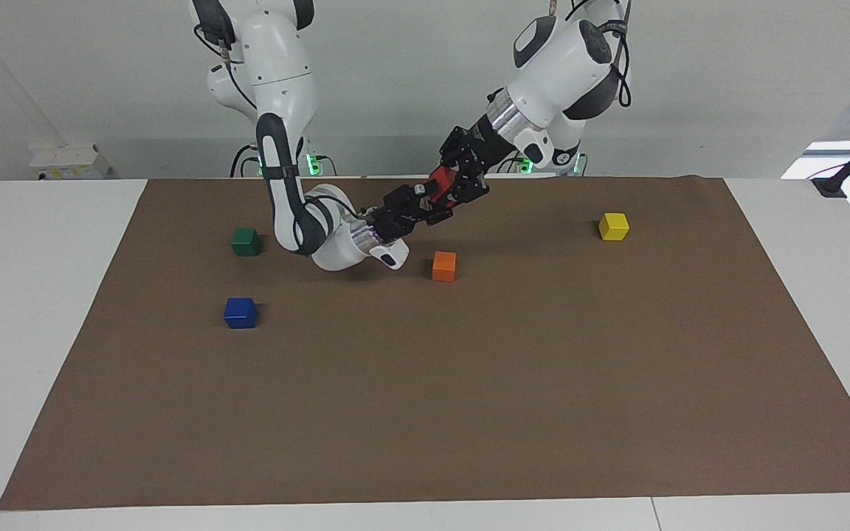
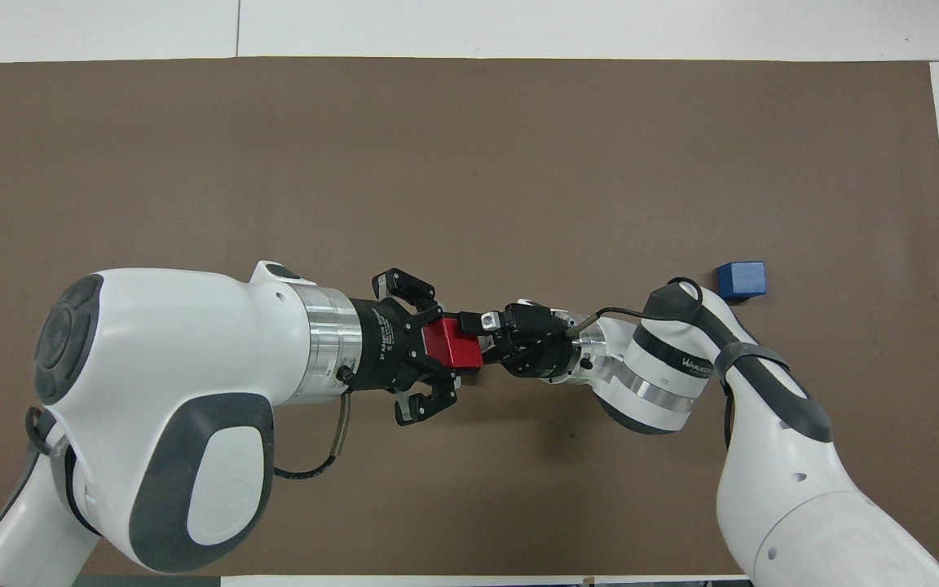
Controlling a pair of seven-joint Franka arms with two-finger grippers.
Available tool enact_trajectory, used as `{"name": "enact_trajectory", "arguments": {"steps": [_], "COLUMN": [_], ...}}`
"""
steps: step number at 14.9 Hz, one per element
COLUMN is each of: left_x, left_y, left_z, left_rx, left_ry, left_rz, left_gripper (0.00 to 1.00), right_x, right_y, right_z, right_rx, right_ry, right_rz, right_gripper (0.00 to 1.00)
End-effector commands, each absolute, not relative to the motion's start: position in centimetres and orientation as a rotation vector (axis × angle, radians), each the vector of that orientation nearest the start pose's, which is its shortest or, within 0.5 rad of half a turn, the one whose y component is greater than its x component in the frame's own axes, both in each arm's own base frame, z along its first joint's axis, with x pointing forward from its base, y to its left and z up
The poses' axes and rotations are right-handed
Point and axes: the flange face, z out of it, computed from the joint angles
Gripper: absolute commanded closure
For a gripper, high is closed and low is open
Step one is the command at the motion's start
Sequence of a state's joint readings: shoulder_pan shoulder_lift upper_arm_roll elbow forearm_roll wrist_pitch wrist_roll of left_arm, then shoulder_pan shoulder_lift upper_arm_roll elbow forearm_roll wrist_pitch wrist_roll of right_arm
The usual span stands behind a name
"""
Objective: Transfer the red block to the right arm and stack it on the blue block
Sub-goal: 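Grasp the red cube with the right gripper beside the left gripper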
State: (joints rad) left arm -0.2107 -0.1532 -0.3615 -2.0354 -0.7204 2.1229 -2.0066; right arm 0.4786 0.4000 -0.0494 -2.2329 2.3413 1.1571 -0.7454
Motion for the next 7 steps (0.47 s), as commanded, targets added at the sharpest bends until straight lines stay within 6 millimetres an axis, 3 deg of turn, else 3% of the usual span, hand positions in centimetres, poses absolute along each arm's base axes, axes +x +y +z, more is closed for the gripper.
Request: {"name": "enact_trajectory", "arguments": {"steps": [1, 5, 6, 7], "left_x": [42.20, 42.34, 42.37, 42.28], "left_y": [-32.26, -32.00, -32.06, -31.78], "left_z": [53.99, 54.05, 54.34, 54.72], "left_rx": [1.740, 1.744, 1.726, 1.740], "left_ry": [2.007, 2.008, 2.022, 2.004], "left_rz": [-0.696, -0.701, -0.706, -0.699], "left_gripper": [1.00, 1.00, 0.01, 0.00], "right_x": [46.55, 46.60, 46.70, 46.76], "right_y": [32.49, 32.41, 32.28, 32.27], "right_z": [30.94, 30.94, 31.00, 31.14], "right_rx": [-0.872, -0.872, -0.873, -0.879], "right_ry": [0.165, 0.164, 0.164, 0.166], "right_rz": [0.230, 0.224, 0.221, 0.217], "right_gripper": [1.00, 1.00, 1.00, 1.00]}}
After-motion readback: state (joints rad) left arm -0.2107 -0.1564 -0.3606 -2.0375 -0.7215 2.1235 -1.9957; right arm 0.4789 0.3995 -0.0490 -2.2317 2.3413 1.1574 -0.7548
